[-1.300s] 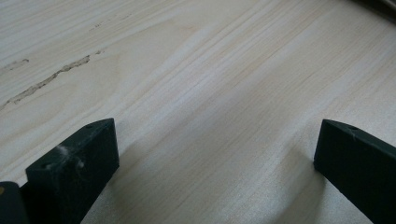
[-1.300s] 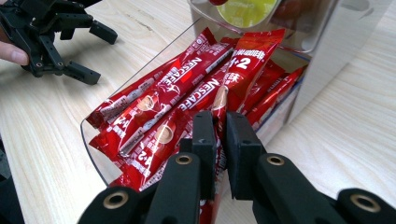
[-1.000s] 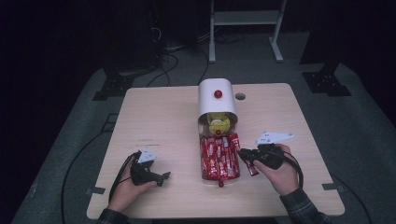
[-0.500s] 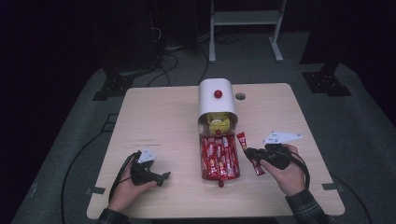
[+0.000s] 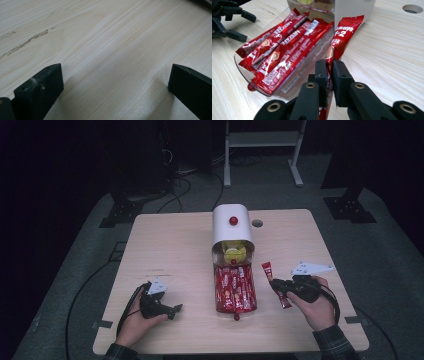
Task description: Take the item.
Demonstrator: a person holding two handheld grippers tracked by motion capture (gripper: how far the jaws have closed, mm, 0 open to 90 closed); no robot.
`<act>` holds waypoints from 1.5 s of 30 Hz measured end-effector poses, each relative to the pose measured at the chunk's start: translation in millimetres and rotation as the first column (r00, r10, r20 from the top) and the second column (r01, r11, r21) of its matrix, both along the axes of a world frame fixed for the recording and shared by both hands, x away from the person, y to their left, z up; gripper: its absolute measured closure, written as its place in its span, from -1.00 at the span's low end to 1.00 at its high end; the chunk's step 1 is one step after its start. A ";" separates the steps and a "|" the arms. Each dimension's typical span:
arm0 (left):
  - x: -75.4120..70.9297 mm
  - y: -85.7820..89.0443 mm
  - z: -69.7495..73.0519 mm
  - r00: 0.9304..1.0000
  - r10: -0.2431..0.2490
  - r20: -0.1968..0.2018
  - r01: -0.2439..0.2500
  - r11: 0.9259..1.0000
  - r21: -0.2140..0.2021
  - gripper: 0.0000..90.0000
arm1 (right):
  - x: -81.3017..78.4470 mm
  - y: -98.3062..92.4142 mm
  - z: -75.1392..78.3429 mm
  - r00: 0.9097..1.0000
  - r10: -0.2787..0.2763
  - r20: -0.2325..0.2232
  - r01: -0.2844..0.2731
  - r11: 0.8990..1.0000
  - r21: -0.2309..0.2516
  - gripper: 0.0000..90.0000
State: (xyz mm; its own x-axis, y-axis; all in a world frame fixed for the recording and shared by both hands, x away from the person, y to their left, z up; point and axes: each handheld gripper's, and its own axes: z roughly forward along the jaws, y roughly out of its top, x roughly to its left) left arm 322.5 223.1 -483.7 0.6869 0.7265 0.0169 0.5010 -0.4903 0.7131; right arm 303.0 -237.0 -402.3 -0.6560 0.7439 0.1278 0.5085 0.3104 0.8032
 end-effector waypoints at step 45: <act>0.0 0.0 0.0 1.000 0.000 0.000 0.000 1.000 0.000 -1.00 | 26.3 0.3 -51.5 0.992 -0.033 -0.123 0.021 0.995 -0.098 0.82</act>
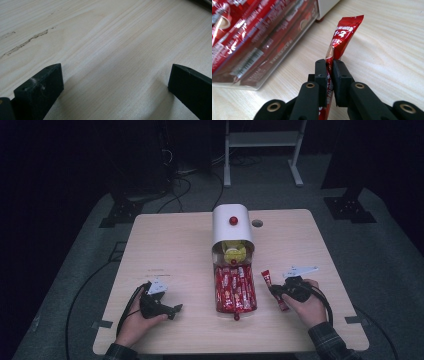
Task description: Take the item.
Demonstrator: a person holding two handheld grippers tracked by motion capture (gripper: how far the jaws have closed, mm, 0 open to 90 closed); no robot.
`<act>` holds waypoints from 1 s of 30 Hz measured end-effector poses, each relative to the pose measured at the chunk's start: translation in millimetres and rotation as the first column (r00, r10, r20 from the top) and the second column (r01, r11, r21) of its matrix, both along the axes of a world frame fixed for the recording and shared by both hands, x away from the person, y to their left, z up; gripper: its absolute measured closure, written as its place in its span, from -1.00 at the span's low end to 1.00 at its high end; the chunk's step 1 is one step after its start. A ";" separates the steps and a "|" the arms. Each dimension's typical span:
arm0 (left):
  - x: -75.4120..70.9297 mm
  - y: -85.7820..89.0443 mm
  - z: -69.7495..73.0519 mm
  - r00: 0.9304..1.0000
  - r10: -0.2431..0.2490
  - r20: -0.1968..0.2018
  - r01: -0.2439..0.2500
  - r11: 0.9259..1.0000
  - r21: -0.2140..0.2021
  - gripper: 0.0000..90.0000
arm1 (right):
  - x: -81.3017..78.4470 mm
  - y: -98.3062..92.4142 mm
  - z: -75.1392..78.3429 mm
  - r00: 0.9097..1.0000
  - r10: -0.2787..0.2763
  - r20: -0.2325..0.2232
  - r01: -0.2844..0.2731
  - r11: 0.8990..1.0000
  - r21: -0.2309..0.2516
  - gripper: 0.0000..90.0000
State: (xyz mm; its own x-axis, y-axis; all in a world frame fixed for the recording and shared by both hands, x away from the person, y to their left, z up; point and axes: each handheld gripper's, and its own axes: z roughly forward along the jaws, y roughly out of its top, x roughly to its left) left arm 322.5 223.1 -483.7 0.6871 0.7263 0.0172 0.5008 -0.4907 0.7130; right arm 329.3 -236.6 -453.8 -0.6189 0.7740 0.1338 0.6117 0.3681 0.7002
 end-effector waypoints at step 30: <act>0.1 0.1 0.1 1.000 -0.002 0.001 0.002 1.000 0.002 -1.00 | 5.5 6.3 -14.0 0.999 0.021 -0.033 -0.023 0.999 -0.047 0.75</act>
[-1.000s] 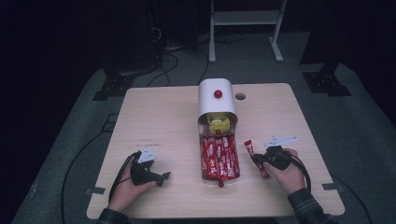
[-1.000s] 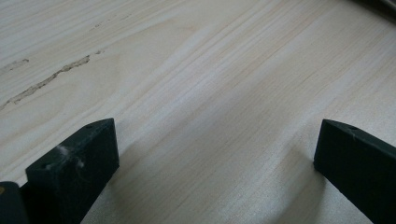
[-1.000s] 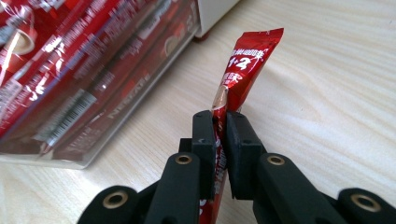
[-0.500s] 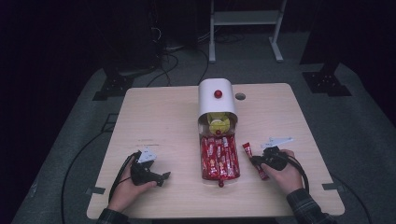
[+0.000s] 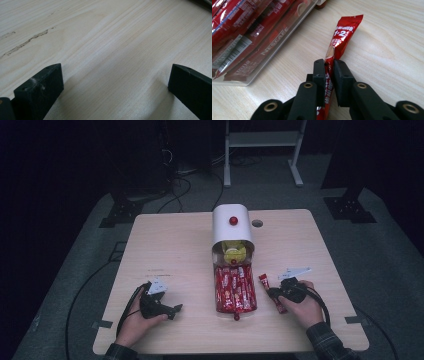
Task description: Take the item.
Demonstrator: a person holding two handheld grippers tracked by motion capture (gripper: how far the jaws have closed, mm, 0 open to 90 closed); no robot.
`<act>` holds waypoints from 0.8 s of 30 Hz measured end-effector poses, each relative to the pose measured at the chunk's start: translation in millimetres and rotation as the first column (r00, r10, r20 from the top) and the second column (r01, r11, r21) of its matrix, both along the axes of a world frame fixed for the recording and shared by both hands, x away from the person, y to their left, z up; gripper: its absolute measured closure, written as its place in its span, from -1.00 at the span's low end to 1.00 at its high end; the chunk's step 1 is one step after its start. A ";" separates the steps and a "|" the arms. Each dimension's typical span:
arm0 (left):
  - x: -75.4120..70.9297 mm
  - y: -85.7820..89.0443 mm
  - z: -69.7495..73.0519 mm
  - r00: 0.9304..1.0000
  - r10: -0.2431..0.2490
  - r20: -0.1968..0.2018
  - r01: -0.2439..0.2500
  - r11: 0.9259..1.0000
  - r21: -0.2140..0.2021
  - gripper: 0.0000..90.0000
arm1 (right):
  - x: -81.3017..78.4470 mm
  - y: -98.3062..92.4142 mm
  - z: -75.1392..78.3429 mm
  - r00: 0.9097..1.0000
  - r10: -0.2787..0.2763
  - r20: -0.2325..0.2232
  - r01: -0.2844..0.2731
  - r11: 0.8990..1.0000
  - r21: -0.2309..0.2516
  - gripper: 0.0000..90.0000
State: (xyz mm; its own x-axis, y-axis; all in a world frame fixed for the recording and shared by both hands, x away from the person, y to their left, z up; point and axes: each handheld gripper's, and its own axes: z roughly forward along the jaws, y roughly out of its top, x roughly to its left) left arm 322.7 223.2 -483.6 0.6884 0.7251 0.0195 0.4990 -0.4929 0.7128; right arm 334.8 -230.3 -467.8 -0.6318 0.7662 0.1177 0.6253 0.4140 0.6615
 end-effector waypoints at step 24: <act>0.0 0.0 0.0 1.000 0.000 0.000 0.000 1.000 0.000 -1.00 | -2.5 0.8 0.7 0.998 -0.029 0.049 0.029 1.000 -0.004 -0.34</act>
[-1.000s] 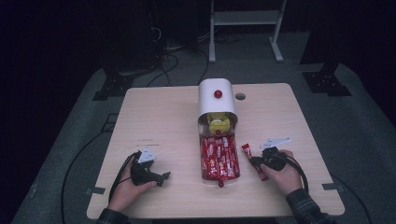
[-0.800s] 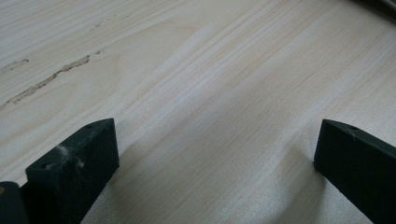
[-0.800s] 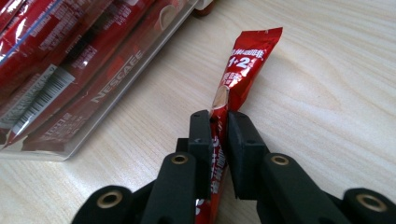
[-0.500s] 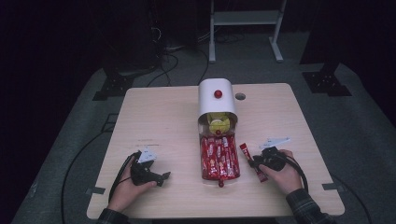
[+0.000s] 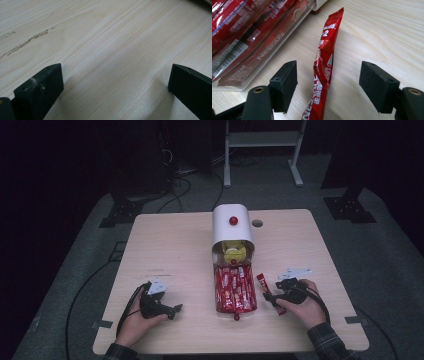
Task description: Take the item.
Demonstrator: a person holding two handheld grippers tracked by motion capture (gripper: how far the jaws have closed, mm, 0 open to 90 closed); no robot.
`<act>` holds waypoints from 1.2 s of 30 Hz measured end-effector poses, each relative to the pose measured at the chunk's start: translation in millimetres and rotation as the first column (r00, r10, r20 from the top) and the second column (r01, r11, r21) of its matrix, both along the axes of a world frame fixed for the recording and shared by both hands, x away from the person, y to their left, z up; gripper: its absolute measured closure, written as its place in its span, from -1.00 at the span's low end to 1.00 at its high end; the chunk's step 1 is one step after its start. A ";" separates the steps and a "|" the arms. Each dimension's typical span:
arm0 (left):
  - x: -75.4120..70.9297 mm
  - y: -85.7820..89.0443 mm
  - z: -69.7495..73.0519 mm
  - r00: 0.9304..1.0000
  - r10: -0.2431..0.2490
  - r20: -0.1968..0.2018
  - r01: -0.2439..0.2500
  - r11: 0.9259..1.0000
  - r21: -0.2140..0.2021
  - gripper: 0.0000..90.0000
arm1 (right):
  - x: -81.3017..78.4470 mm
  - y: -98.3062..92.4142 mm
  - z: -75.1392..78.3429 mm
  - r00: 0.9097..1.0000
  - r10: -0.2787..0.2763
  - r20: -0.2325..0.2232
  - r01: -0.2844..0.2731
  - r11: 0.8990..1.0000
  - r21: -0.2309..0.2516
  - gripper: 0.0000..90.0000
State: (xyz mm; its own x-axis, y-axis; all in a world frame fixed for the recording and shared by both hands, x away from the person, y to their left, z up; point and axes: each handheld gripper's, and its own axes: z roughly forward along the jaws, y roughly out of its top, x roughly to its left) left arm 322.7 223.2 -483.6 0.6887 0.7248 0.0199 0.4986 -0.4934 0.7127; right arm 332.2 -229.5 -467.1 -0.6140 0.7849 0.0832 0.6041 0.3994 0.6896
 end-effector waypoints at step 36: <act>-0.4 -0.2 0.0 1.000 0.000 -0.002 0.000 1.000 -0.002 -1.00 | -21.2 -31.3 22.3 0.997 -0.052 0.057 0.049 0.998 0.051 -0.38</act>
